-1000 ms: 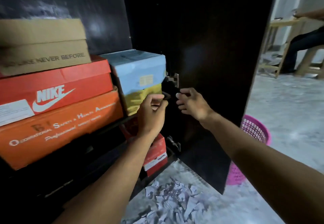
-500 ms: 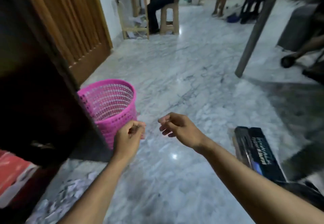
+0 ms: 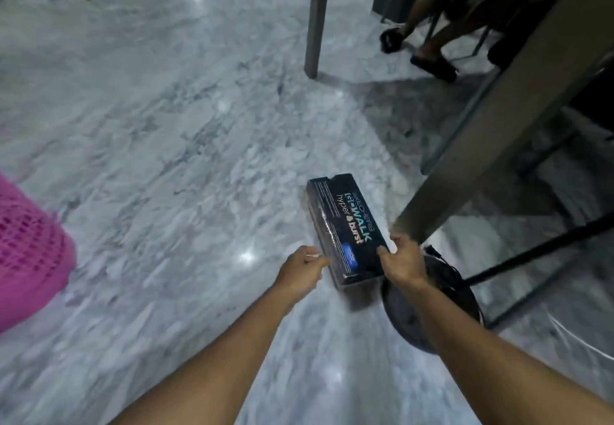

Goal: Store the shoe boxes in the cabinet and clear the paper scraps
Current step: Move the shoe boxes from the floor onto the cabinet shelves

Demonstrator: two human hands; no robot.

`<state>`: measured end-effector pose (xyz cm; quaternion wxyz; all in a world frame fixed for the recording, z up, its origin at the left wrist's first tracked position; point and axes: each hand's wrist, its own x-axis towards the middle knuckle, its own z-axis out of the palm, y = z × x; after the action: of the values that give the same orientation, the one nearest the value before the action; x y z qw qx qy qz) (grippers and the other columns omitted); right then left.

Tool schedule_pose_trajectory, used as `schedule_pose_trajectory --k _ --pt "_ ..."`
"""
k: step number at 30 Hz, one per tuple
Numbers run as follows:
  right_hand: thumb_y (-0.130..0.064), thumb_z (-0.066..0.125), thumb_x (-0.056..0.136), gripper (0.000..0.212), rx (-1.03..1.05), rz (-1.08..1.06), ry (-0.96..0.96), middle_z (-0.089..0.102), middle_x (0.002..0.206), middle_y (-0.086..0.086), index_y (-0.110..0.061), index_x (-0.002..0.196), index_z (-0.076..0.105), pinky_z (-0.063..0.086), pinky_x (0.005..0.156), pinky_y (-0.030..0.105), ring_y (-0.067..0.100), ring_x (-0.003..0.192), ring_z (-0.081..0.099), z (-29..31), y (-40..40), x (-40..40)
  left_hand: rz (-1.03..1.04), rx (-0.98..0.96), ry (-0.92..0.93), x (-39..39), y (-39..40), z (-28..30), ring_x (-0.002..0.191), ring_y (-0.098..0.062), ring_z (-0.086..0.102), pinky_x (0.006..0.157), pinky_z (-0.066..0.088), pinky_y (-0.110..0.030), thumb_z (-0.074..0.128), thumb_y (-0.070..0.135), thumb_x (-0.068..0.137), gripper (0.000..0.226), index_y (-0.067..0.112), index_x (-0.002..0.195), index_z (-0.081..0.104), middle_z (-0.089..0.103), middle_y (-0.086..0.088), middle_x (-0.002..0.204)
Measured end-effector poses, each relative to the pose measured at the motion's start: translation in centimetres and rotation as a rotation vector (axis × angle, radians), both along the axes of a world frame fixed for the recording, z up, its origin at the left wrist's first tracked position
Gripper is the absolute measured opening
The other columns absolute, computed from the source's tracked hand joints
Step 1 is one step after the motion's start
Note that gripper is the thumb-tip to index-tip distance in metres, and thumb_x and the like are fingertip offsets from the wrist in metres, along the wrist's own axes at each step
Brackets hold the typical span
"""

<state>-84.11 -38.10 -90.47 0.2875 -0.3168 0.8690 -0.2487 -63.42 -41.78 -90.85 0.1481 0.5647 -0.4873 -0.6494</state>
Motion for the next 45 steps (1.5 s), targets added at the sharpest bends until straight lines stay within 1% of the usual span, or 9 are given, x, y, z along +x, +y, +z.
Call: schedule_pose_trajectory --k 3,6,12,17,21,24,30,38,45 --pt "-0.026 0.069 0.094 0.063 0.031 0.013 -0.066 0.056 0.147 0.021 -0.008 0.15 0.047 0.041 0.111 0.039 0.038 0.136 0.054 -2.5 -0.1 0.0 -0.072 0.089 -0.048 -2.9 0.0 -3.5 0.128 -0.027 0.057 0.108 0.049 -0.041 0.062 0.046 0.093 0.072 0.023 0.155 0.035 0.054 -0.009 0.148" --pt "-0.034 0.068 0.091 0.068 0.039 0.012 -0.08 0.061 0.142 0.018 -0.011 0.152 0.045 0.045 0.111 0.04 0.036 0.133 0.056 -4.4 -0.7 0.8 -0.024 0.128 -0.004 -3.6 0.5 -5.7 0.114 -0.022 0.057 0.095 0.051 -0.035 0.057 0.051 0.098 0.065 0.028 0.154 0.033 0.056 -0.006 0.144" --pt "-0.045 0.071 0.087 0.035 -0.012 -0.055 -0.13 0.073 0.104 0.006 -0.019 0.108 0.059 0.054 0.088 0.038 0.03 0.103 0.068 -5.8 0.3 4.3 0.213 -0.082 0.014 0.5 1.3 -7.7 0.106 -0.01 0.066 0.086 0.053 -0.031 0.062 0.081 0.073 0.067 0.041 0.126 0.054 0.064 0.002 0.124" --pt "-0.046 0.075 0.088 0.032 -0.161 -0.076 -0.253 0.071 0.084 -0.001 -0.017 0.084 0.062 0.048 0.071 0.031 0.025 0.093 0.071 -4.8 0.3 6.5 0.314 -0.042 0.094 5.4 1.9 -6.7 0.094 -0.017 0.072 0.073 0.062 -0.03 0.068 0.051 0.092 0.025 0.038 0.113 0.062 0.071 -0.002 0.111" --pt "-0.083 0.073 0.065 0.097 -0.114 -0.117 -0.475 0.059 0.135 0.006 -0.026 0.137 0.044 0.052 0.1 0.045 0.029 0.121 0.061 -3.2 -2.2 6.9 0.311 -0.077 0.118 10.3 3.0 -4.4 0.086 -0.019 0.073 0.076 0.06 -0.032 0.064 0.039 0.098 0.018 0.032 0.115 0.065 0.075 -0.005 0.104" --pt "-0.079 0.074 0.07 0.109 -0.097 -0.13 -0.714 0.062 0.132 0.003 -0.038 0.155 0.02 0.055 0.096 0.048 0.028 0.117 0.064 -1.1 -3.7 8.2 0.316 -0.101 0.148 14.0 4.6 -1.9 0.078 -0.018 0.066 0.078 0.056 -0.037 0.061 0.031 0.1 0.016 0.028 0.114 0.067 0.071 -0.006 0.095" --pt "-0.056 0.073 0.087 0.076 -0.105 0.17 -0.756 0.059 0.077 0.001 -0.025 0.143 0.033 0.056 0.073 0.039 0.018 0.064 0.053 4.9 -4.4 14.3 0.34 -0.074 0.164 22.6 7.7 3.7 0.089 -0.02 0.067 0.095 0.056 -0.049 0.066 0.064 0.072 0.046 0.041 0.112 0.07 0.074 -0.003 0.106" --pt "-0.058 0.075 0.085 0.067 -0.134 0.791 -0.757 0.076 0.114 0.009 -0.033 0.138 0.042 0.06 0.083 0.042 0.022 0.096 0.076 13.9 -2.7 27.6 0.483 -0.206 0.229 32.0 10.0 12.7 0.11 -0.019 0.071 0.089 0.056 -0.038 0.072 0.08 0.06 0.083 0.044 0.134 0.058 0.071 0.002 0.13" --pt "-0.069 0.074 0.074 0.077 -0.186 1.16 -0.836 0.078 0.115 0.0 -0.044 0.14 0.042 0.058 0.098 0.052 0.016 0.106 0.076 21.7 0.7 40.0 0.719 -0.518 0.231 39.9 17.4 19.7 0.12 -0.032 0.067 0.101 0.054 -0.048 0.074 0.042 0.072 0.069 0.025 0.137 0.056 0.071 -0.008 0.13"
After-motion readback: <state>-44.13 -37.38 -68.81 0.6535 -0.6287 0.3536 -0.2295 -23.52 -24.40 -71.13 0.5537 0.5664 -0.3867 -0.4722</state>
